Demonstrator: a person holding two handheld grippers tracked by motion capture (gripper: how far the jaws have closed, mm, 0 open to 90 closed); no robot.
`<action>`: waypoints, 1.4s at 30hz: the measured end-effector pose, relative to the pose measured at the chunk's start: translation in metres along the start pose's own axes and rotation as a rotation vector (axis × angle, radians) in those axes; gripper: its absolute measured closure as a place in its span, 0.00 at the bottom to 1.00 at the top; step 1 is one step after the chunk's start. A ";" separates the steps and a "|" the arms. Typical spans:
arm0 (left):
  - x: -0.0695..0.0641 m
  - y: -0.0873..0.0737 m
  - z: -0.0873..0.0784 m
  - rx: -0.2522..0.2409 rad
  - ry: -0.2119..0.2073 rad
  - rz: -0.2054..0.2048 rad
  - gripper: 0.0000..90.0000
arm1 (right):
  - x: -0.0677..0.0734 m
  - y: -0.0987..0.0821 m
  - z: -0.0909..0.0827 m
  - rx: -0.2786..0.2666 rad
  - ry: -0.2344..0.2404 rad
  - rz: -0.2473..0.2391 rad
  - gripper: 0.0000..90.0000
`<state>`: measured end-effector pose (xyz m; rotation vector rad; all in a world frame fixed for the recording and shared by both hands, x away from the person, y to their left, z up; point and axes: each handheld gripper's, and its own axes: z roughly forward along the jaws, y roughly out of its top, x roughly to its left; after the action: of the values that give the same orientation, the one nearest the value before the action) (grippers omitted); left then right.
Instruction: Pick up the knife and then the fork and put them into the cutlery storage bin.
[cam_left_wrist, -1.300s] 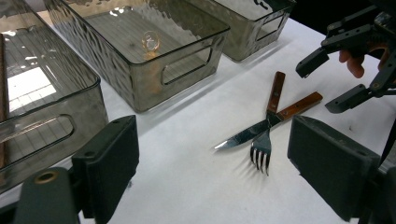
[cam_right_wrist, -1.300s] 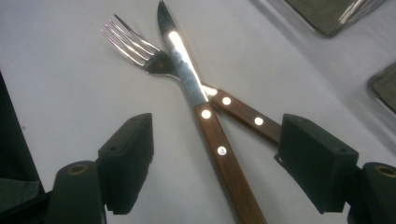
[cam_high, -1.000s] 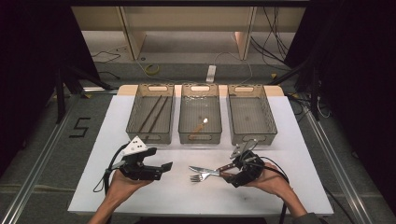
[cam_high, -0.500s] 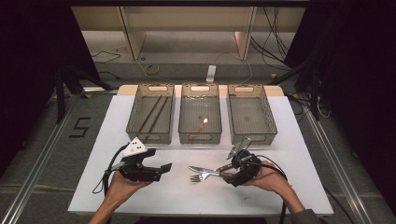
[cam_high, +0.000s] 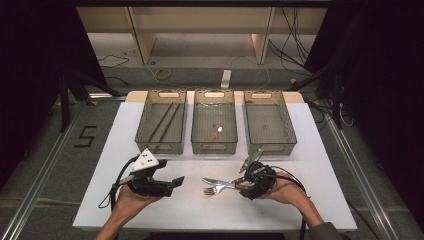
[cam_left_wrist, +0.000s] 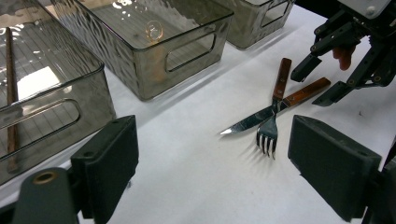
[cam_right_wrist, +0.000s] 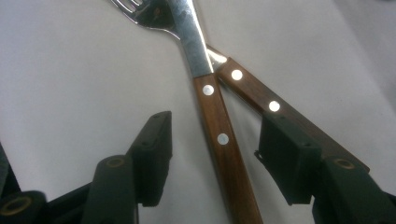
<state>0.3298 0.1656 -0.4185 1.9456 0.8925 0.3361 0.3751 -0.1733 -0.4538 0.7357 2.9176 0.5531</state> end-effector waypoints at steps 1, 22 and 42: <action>0.000 0.000 0.000 0.000 0.000 0.000 0.18 | 0.000 0.001 0.001 0.004 -0.002 0.000 0.52; -0.001 0.000 0.000 -0.001 -0.002 -0.004 0.18 | 0.002 0.009 0.009 0.066 -0.021 -0.056 0.75; -0.002 -0.001 0.001 0.006 0.002 0.007 0.18 | 0.009 0.013 0.011 0.098 -0.037 -0.098 0.85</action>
<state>0.3287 0.1642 -0.4192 1.9551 0.8891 0.3399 0.3746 -0.1555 -0.4590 0.6023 2.9446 0.3864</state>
